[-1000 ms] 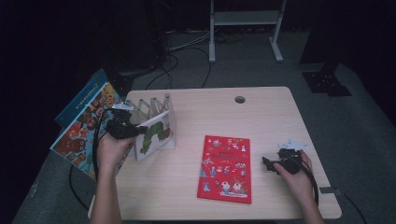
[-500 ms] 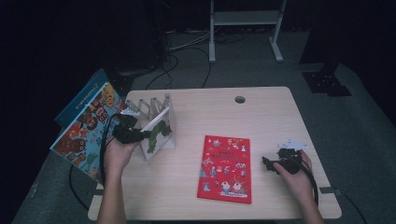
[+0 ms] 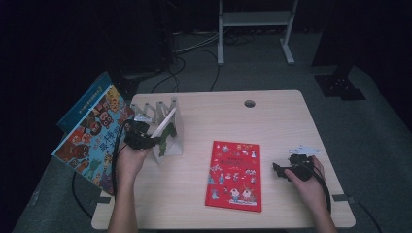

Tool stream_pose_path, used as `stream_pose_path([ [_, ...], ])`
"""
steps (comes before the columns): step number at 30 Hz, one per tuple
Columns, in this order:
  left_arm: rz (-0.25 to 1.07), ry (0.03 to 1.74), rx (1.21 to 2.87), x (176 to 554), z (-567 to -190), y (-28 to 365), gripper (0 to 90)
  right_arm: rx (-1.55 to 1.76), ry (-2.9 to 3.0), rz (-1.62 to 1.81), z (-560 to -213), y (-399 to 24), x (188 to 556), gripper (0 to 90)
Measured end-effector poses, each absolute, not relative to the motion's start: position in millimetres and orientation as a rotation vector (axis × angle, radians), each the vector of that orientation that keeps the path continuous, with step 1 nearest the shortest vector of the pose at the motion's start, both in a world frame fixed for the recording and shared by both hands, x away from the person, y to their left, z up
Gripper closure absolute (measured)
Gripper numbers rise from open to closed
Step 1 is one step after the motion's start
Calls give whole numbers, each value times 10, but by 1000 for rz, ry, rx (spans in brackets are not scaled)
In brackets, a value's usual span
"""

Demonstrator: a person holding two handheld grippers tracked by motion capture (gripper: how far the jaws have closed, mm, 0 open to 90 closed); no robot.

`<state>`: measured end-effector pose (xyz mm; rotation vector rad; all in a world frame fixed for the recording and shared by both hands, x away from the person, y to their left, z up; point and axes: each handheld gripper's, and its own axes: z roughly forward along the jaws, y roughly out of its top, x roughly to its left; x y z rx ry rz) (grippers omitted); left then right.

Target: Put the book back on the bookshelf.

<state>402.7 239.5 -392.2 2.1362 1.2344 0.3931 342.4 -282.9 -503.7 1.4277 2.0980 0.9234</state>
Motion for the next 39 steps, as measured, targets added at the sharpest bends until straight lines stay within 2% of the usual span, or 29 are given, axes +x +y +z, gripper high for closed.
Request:
stream_pose_path([
  [4, 381, 1215, 2135, 4017, -3915, 2420, 689, 1428, 2098, 923, -5037, -2829, 3424, 110],
  [8, 374, 1200, 2145, 3954, -3904, 2450, 581, 1429, 2098, 923, -5037, -2829, 3423, 110],
  [11, 375, 1189, 2145, 3868, -3915, 2482, 546, 1430, 2097, 924, -5037, -2828, 3423, 110],
  [18, 359, 1181, 2158, 3733, -3944, 2591, 554, 1429, 2098, 923, -5037, -2828, 3422, 110],
  [21, 344, 1178, 2163, 3704, -3959, 2607, 600, 1429, 2098, 923, -5037, -2828, 3423, 110],
  [25, 321, 1180, 2172, 3713, -3986, 2597, 708, 1429, 2098, 923, -5037, -2828, 3423, 110],
  [39, 219, 1108, 2172, 3717, -4001, 2354, 689, 1429, 2098, 923, -5037, -2828, 3423, 110],
])
